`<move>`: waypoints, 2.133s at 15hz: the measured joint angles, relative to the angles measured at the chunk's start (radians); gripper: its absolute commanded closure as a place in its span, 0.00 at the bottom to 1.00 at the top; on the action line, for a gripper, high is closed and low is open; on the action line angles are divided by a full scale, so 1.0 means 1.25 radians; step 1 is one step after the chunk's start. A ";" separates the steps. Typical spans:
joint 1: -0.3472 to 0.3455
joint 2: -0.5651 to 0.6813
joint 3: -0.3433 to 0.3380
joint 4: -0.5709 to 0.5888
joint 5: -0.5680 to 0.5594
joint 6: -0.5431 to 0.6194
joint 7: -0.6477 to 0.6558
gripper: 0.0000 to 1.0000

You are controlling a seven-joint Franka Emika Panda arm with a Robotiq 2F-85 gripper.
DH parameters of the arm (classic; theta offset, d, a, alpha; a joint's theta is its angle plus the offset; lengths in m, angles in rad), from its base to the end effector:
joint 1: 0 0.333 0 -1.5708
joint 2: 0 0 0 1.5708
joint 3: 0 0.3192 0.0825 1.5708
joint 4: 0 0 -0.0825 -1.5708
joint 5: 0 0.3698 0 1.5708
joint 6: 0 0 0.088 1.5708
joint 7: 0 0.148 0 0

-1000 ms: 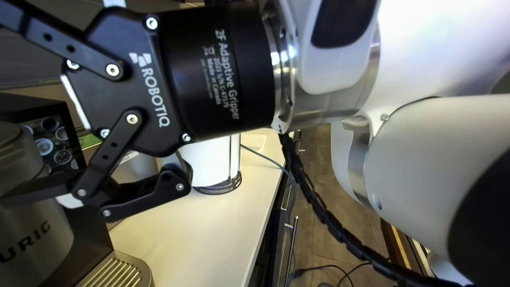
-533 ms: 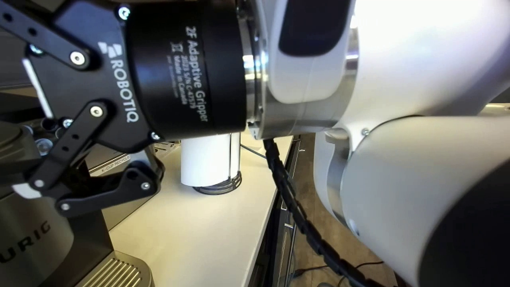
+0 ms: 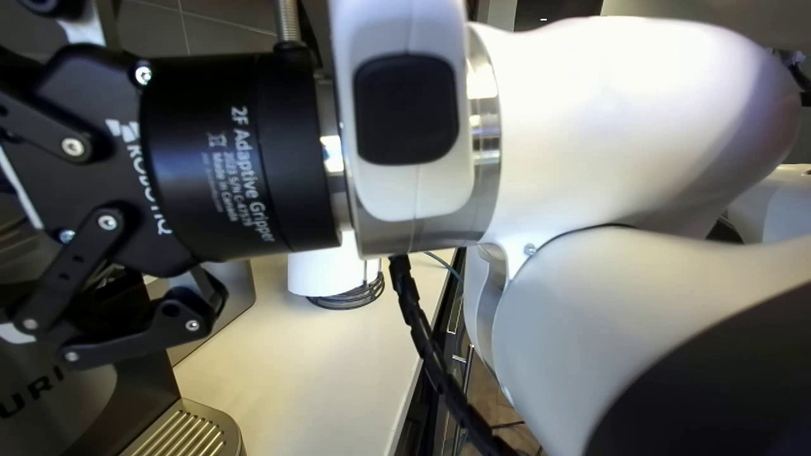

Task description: Open the coffeemaker chamber.

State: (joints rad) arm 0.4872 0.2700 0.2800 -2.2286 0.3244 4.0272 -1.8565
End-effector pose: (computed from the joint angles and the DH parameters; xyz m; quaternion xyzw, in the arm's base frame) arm 0.4761 0.3635 0.4502 0.3641 0.6362 0.5839 0.3489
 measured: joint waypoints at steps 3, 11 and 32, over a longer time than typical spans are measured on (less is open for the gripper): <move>0.016 0.012 -0.016 0.010 0.001 0.007 -0.003 0.00; 0.035 0.012 -0.023 0.046 0.009 0.094 -0.002 0.00; -0.092 -0.145 -0.082 0.026 0.017 -0.100 0.040 0.00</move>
State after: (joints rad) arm 0.3717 0.0893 0.1776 -2.1956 0.3454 3.9016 -1.8066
